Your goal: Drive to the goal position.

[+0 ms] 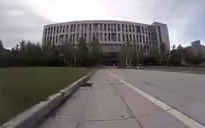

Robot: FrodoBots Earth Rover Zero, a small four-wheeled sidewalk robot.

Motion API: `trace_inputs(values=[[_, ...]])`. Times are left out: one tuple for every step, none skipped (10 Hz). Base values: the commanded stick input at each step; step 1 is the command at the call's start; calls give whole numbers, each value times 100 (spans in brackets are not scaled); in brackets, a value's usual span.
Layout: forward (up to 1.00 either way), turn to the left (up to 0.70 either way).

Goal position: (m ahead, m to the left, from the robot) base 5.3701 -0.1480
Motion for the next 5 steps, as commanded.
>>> trace_inputs(values=[[70, -19], [70, -31], [70, -31], [70, -21], [70, -3]])
